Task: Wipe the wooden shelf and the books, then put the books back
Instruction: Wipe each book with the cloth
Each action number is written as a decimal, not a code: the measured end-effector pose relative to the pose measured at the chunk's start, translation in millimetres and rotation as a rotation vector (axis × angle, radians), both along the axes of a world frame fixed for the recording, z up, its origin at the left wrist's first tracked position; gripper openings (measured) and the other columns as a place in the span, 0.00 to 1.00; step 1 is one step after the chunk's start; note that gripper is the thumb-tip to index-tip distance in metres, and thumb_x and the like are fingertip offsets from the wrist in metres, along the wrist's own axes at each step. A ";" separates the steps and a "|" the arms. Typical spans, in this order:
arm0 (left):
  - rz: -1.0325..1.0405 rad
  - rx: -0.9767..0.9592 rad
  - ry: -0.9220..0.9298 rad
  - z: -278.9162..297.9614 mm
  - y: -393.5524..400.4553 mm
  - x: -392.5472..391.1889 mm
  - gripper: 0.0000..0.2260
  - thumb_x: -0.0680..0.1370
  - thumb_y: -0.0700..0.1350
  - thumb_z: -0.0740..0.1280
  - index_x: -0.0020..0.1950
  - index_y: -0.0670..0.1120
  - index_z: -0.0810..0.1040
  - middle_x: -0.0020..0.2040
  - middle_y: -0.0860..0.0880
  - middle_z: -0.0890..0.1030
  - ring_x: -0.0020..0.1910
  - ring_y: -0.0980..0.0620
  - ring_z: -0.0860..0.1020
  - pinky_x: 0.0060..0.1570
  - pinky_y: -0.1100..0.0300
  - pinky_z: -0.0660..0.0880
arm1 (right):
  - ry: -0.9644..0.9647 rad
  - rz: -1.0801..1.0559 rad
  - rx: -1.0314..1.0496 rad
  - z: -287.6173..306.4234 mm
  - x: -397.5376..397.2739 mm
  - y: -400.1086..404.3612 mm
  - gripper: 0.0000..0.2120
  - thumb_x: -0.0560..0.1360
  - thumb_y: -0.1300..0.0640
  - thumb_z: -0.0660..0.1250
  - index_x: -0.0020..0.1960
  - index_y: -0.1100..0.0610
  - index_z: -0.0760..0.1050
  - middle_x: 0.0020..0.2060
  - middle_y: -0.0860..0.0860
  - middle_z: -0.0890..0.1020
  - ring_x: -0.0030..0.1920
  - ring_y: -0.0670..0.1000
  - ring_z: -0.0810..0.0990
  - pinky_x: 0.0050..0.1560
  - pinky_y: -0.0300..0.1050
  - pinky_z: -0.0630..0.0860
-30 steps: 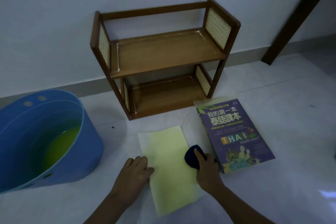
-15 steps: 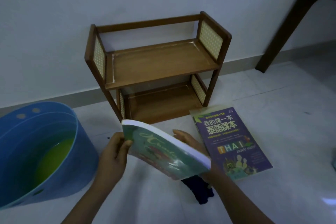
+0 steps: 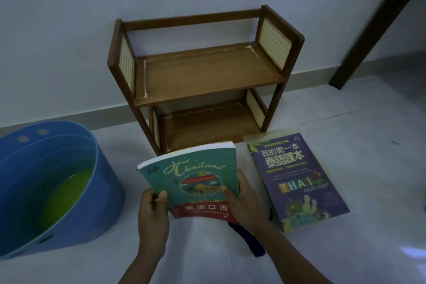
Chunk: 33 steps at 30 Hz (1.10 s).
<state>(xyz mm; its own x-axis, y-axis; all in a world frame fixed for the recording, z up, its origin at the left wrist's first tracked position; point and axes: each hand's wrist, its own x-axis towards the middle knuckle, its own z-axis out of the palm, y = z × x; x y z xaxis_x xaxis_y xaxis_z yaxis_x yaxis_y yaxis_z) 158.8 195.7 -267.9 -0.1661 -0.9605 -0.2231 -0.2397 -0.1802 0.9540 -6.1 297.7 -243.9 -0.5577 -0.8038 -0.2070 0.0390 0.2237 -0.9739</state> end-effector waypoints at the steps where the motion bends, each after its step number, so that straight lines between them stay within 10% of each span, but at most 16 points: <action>1: -0.007 -0.025 -0.020 3.4 0.5 -1.1 0.04 0.82 0.43 0.60 0.53 0.46 0.74 0.48 0.53 0.80 0.50 0.49 0.79 0.44 0.55 0.77 | 0.018 -0.024 0.008 -2.3 1.6 -1.6 0.10 0.79 0.59 0.63 0.58 0.49 0.71 0.49 0.51 0.84 0.45 0.49 0.85 0.38 0.39 0.80; 5: -0.070 -0.165 -0.076 34.0 -3.8 -19.9 0.05 0.81 0.45 0.62 0.47 0.52 0.75 0.44 0.55 0.80 0.45 0.56 0.79 0.34 0.68 0.74 | 0.121 -0.161 0.026 12.7 -16.0 -7.9 0.11 0.80 0.60 0.60 0.58 0.46 0.69 0.47 0.49 0.83 0.42 0.49 0.84 0.39 0.46 0.82; 12: -0.460 0.193 -0.025 61.9 3.7 -109.5 0.08 0.81 0.46 0.60 0.53 0.46 0.77 0.50 0.44 0.83 0.48 0.44 0.83 0.49 0.40 0.80 | 0.403 -0.303 0.299 44.8 -116.4 23.9 0.07 0.75 0.62 0.63 0.53 0.56 0.73 0.44 0.49 0.78 0.42 0.47 0.78 0.33 0.33 0.68; 24: -0.757 0.400 -0.157 -17.7 65.7 -230.6 0.12 0.74 0.46 0.63 0.57 0.52 0.76 0.59 0.48 0.78 0.56 0.46 0.79 0.55 0.54 0.78 | 0.526 -0.297 0.779 -18.6 -240.8 76.9 0.16 0.73 0.58 0.63 0.61 0.59 0.72 0.52 0.61 0.78 0.44 0.57 0.77 0.38 0.45 0.75; 28: -0.682 0.336 -0.230 -77.7 63.6 -253.7 0.30 0.60 0.58 0.62 0.62 0.57 0.67 0.59 0.49 0.77 0.56 0.45 0.79 0.54 0.45 0.79 | 0.445 -0.220 0.877 -41.9 -238.7 78.7 0.20 0.74 0.51 0.63 0.65 0.53 0.70 0.55 0.60 0.74 0.51 0.61 0.77 0.53 0.59 0.78; 33: -0.316 0.588 -0.041 -19.7 59.7 -252.7 0.16 0.67 0.44 0.67 0.53 0.41 0.74 0.48 0.42 0.81 0.44 0.44 0.82 0.38 0.55 0.81 | 0.458 -0.198 0.949 -46.1 -235.4 73.8 0.23 0.75 0.47 0.63 0.66 0.55 0.66 0.57 0.59 0.70 0.57 0.61 0.74 0.57 0.57 0.75</action>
<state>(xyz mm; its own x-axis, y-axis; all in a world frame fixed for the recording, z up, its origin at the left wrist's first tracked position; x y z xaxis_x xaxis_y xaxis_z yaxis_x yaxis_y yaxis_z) -93.9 255.4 -287.5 -0.3994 -0.5838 -0.7069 -0.4001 -0.5827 0.7074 -241.5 371.5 -290.1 -0.8439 -0.3112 -0.4371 -0.1673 0.9266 -0.3367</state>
